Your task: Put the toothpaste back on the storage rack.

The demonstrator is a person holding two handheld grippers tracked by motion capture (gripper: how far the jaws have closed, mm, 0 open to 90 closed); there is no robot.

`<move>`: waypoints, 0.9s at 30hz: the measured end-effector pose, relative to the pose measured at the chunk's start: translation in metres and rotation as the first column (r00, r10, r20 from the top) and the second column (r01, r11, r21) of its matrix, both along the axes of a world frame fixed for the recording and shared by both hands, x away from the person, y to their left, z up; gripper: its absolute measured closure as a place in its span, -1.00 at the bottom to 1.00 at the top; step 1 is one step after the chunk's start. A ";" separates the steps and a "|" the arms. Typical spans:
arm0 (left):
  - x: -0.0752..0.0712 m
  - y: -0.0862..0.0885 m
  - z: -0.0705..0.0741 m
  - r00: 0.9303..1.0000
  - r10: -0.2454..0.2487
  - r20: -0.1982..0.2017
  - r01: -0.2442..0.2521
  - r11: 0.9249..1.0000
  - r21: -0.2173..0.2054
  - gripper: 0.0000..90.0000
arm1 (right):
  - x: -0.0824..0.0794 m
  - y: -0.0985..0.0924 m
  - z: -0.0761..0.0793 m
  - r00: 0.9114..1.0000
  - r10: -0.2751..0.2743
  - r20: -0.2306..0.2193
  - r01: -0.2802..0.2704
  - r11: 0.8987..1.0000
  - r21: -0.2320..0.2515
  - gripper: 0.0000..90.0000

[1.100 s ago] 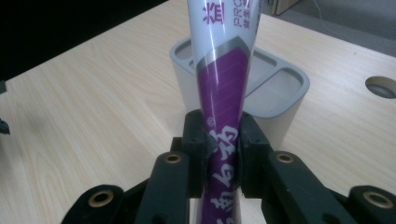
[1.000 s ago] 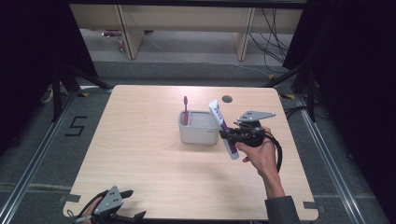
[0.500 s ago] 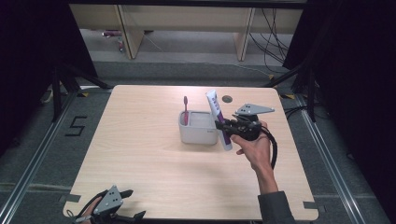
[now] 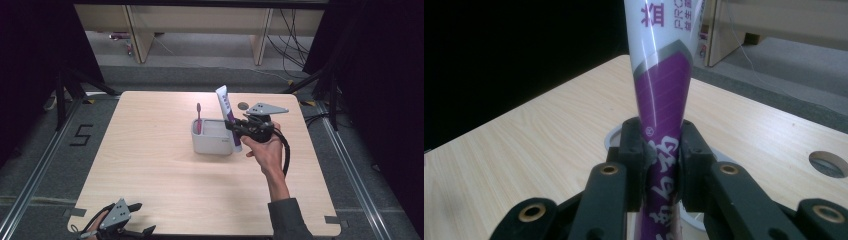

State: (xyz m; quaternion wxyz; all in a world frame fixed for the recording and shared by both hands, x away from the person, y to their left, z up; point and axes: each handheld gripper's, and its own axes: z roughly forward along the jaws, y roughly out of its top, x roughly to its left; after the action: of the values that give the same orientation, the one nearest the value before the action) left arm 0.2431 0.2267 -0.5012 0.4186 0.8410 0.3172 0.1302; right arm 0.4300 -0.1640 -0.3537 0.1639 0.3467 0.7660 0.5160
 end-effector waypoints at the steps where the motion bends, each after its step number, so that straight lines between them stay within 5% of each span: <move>1: 0.000 -0.001 -0.001 1.000 0.006 0.010 -0.006 1.000 0.001 -0.65 | 0.003 0.003 0.000 1.000 -0.005 0.004 0.005 1.000 -0.004 0.71; 6: -0.001 -0.003 -0.001 1.000 0.007 -0.001 -0.007 0.999 -0.035 -0.65 | 0.011 0.010 0.002 1.000 -0.009 0.015 0.009 1.000 0.001 0.71; 27: 0.000 -0.002 -0.001 1.000 -0.009 -0.008 0.008 0.999 -0.041 -0.65 | 0.040 0.031 0.009 0.999 -0.016 0.045 0.015 1.000 0.021 0.71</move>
State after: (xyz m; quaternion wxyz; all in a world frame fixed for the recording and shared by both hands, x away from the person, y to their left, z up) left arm 0.2426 0.2247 -0.5021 0.4350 0.8341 0.3179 0.1187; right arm 0.4704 -0.1328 -0.3450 0.1815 0.3423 0.7539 0.5305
